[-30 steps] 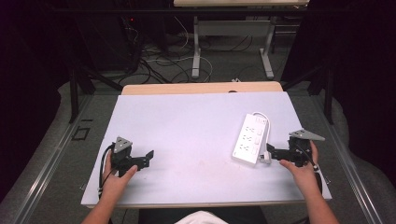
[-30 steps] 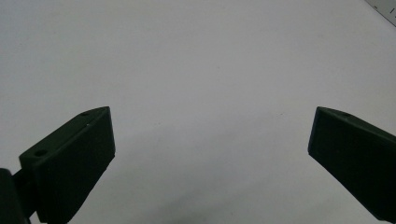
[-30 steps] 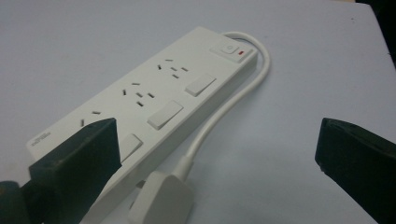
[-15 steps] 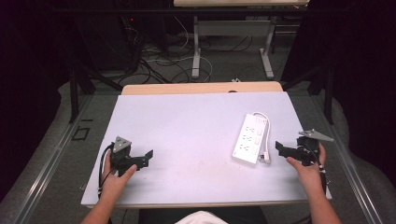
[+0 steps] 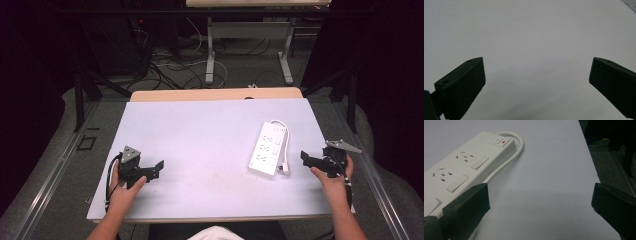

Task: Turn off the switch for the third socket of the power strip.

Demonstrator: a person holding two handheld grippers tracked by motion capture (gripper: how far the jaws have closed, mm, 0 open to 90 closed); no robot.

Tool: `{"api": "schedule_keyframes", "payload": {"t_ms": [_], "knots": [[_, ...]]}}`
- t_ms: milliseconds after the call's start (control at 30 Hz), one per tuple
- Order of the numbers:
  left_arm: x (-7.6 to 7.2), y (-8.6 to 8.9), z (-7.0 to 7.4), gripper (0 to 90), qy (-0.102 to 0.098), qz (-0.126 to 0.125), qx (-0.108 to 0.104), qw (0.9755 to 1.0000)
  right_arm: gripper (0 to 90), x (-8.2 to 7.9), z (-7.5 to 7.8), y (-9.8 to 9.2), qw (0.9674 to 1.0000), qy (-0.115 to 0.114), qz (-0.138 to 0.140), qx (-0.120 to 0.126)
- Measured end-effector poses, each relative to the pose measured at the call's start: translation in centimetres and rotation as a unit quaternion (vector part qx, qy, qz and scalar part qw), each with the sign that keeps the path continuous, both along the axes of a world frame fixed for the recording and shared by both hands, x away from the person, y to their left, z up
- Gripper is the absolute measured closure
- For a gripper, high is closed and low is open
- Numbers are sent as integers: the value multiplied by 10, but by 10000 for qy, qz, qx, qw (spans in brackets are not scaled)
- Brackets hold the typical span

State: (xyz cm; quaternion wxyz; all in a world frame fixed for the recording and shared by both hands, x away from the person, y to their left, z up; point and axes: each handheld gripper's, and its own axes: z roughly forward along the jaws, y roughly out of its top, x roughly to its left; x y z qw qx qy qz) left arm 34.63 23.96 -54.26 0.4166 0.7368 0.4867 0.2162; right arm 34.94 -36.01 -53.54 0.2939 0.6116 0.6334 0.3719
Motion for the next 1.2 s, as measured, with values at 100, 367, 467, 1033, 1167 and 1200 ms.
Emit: {"api": "schedule_keyframes", "payload": {"t_ms": [100, 367, 467, 1033, 1167, 1200], "knots": [[0, 0, 0, 7, -2, 2, -4, 10000, 13, 0, -1, -1, 10000, 13, -45, -13], [0, 1, 0, 6, 0, -2, 1, 10000, 17, 1, -4, -3, 9999, 7, -109, -31], [0, 1, 0, 7, -1, 1, 0, 10000, 20, 2, -5, -5, 10000, 41, -71, -55], [1, 0, -1, 6, -14, 35, -26, 10000, 25, 2, -7, -8, 9997, 138, -177, -50], [2, 0, -1, 6, -19, 29, -33, 10000, 26, 2, -8, -9, 9997, 126, -202, 4], [2, 0, -1, 6, -20, 24, -33, 10000, 26, 2, -8, -9, 9997, 105, -225, -15]]}}
